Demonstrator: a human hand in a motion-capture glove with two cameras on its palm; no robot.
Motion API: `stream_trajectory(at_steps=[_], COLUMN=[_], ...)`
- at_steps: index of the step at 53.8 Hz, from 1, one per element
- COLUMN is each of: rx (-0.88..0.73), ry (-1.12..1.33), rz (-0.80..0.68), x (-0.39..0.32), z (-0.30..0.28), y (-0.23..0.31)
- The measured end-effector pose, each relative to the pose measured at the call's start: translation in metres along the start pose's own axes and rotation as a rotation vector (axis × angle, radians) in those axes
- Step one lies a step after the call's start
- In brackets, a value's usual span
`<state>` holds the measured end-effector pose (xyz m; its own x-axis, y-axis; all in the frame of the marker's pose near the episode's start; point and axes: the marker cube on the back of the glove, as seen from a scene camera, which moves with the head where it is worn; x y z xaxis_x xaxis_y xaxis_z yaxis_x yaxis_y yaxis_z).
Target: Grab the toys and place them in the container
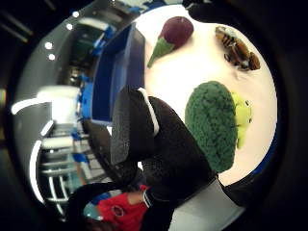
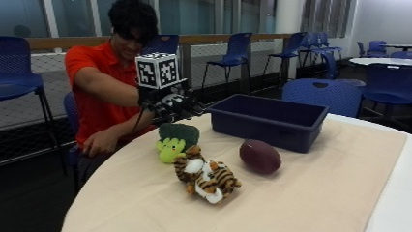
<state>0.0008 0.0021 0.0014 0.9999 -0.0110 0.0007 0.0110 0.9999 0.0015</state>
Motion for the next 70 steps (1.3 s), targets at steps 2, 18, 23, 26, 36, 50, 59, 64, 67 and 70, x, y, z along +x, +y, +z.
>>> stream_trajectory(at_steps=[2, 18, 23, 26, 36, 50, 59, 64, 67, 70], rx=[0.001, -0.019, -0.036, -0.041, -0.06, -0.066, -0.095, -0.108, -0.116, -0.135], ry=[0.0, 0.004, 0.005, 0.01, -0.036, -0.056, -0.036, -0.031, -0.025, 0.013], rz=[-0.011, -0.056, -0.067, -0.071, -0.035, -0.025, -0.018, -0.013, -0.009, 0.01], x=[0.001, 0.002, 0.0, 0.0, -0.001, -0.007, -0.014, -0.014, -0.013, -0.013], z=[0.001, 0.018, 0.023, 0.026, 0.031, 0.039, 0.049, 0.06, 0.067, 0.076], y=[0.002, 0.004, 0.005, 0.005, 0.005, -0.001, -0.004, -0.003, -0.002, 0.0])
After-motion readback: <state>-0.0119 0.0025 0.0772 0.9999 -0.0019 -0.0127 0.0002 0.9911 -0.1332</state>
